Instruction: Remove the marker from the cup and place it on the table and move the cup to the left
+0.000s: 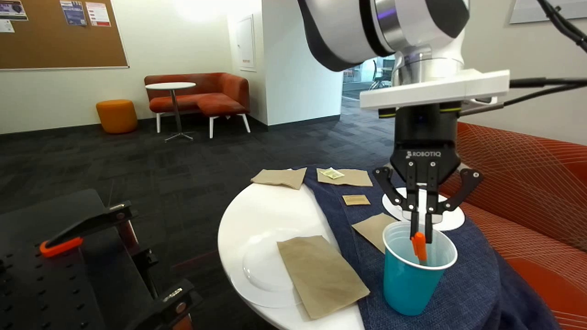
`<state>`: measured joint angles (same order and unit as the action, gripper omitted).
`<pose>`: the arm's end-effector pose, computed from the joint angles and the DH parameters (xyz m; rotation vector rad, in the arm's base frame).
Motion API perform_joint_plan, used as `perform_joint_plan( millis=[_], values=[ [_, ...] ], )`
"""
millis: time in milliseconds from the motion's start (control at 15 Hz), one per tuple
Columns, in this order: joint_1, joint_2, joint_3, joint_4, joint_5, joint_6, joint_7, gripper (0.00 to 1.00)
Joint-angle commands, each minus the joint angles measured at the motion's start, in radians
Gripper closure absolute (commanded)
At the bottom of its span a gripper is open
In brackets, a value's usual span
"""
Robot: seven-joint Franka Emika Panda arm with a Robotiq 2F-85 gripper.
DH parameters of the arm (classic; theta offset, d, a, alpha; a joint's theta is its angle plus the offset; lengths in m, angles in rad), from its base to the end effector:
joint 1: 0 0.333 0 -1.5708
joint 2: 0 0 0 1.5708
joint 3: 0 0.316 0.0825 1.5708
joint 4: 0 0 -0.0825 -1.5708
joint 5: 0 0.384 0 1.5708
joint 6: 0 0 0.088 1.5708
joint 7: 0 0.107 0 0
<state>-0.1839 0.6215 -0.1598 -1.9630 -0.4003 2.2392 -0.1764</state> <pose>0.5366 -0.2058 0.1357 2.8062 0.2138 -0.6103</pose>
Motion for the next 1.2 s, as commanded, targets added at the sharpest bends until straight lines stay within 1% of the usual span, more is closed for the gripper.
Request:
perform_joint_plan(
  millis=[0, 267, 467, 600, 800, 1133],
  values=[
    [0.035, -0.104, -0.02, -0.033, 0.012, -0.106, 0.055, 0.97],
    [0.039, -0.199, -0.013, -0.038, 0.007, -0.248, 0.06, 0.97],
    [0.039, -0.286, -0.007, -0.06, -0.002, -0.316, 0.051, 0.97],
    [0.041, -0.351, -0.003, -0.085, -0.012, -0.34, 0.045, 0.97],
    [0.049, -0.445, 0.009, -0.138, -0.025, -0.318, 0.038, 0.97],
    [0.078, -0.574, 0.051, -0.249, -0.017, -0.216, 0.038, 0.97]
  ],
)
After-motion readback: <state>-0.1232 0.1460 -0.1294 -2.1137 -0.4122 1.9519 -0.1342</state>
